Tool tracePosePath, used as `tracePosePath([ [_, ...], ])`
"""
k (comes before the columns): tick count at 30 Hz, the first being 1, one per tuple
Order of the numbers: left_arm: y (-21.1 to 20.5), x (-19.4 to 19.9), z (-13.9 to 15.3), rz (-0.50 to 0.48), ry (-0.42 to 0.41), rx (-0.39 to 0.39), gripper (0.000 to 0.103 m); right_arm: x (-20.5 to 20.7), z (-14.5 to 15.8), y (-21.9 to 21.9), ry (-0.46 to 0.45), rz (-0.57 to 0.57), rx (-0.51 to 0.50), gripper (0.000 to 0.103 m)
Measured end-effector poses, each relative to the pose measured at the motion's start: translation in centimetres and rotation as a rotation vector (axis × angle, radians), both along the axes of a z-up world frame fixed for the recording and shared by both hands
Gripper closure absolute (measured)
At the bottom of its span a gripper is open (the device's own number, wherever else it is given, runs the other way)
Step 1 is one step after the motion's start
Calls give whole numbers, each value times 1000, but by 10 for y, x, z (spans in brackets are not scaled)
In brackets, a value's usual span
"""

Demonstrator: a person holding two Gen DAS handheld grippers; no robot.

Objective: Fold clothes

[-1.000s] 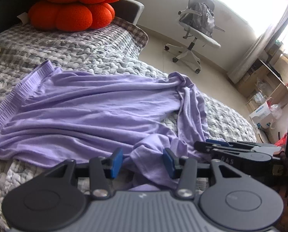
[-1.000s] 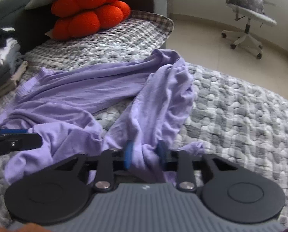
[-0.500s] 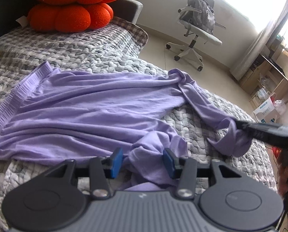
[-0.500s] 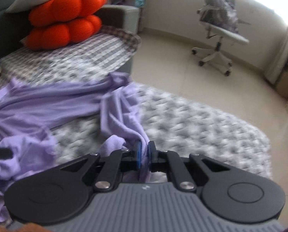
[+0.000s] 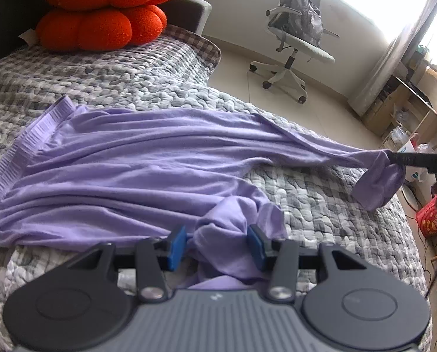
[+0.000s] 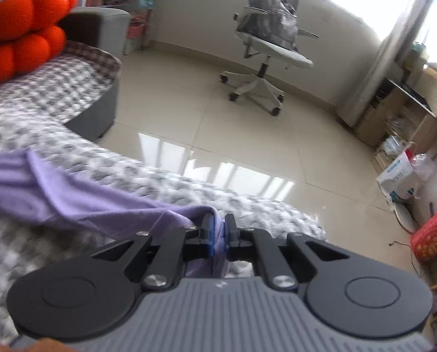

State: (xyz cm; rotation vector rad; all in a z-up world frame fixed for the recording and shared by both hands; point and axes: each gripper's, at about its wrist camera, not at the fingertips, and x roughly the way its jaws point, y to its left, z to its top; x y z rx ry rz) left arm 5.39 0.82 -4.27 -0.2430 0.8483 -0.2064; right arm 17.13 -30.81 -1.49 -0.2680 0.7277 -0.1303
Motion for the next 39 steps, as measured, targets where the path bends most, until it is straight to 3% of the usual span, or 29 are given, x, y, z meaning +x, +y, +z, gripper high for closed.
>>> tracePosePath([
  [11, -2, 0, -2, -13, -2, 15, 57, 45, -38, -15, 89, -109, 80, 94],
  [16, -2, 0, -3, -19, -4, 24, 57, 40, -33, -14, 57, -138, 114, 86],
  [20, -1, 0, -3, -17, 0, 13, 57, 26, -22, -16, 44, -135, 174, 54],
  [25, 2, -1, -4, -31, 5, 5, 57, 4, -10, -12, 42, -117, 263, 52],
  [29, 7, -3, -4, -34, 28, -22, 57, -18, 1, -4, 33, -96, 314, 45],
  [39, 11, -10, 0, -41, 85, -81, 58, -73, 5, 33, 62, -20, 479, 44],
])
